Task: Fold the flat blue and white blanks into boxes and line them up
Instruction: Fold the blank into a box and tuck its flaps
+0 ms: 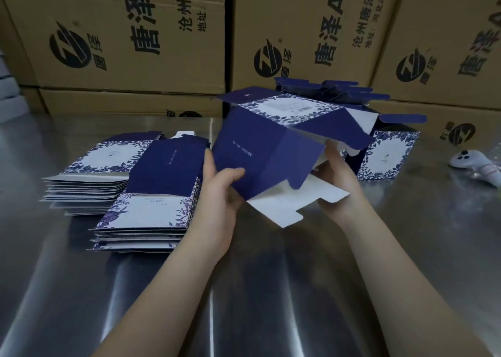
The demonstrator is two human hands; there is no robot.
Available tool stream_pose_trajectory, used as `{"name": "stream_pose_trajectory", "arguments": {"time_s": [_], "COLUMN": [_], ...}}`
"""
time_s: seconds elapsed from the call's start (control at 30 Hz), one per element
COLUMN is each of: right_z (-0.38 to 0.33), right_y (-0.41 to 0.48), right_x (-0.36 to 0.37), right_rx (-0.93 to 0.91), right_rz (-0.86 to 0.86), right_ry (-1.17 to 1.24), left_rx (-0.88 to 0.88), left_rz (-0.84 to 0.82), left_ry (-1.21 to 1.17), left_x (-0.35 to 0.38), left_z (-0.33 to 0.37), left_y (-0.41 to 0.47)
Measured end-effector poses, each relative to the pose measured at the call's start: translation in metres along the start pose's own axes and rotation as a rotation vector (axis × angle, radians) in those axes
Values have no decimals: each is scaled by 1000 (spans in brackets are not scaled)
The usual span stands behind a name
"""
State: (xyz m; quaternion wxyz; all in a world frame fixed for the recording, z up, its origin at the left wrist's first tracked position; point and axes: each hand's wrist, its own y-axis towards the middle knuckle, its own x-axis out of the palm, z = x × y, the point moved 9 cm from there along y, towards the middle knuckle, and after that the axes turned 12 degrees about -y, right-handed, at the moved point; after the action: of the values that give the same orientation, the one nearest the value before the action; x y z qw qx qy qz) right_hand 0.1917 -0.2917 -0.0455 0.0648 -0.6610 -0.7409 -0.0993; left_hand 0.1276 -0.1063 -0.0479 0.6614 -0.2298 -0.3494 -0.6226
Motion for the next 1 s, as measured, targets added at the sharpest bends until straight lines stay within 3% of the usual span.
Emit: {"name": "stream_pose_trajectory", "arguments": {"time_s": [0.2, 0.33, 0.57, 0.73, 1.0], "right_z": [-13, -20, -26, -39, -41], "right_y": [-1, -3, -11, -19, -20], "right_x": [-3, -1, 0, 17, 30], "right_rx": [-128, -180, -228, -427, -410], "right_rz": [96, 104, 155, 21, -159], "right_ry": [-45, -145, -282, -344, -281], "left_rx": [60, 210, 294, 301, 312], "left_rz": [-207, -112, -85, 17, 88], "left_ry": [649, 926, 680, 571, 371], "left_x": [16, 17, 16, 8, 0], "left_z": [-9, -2, 12, 26, 41], "left_y": [-10, -10, -14, -15, -12]}}
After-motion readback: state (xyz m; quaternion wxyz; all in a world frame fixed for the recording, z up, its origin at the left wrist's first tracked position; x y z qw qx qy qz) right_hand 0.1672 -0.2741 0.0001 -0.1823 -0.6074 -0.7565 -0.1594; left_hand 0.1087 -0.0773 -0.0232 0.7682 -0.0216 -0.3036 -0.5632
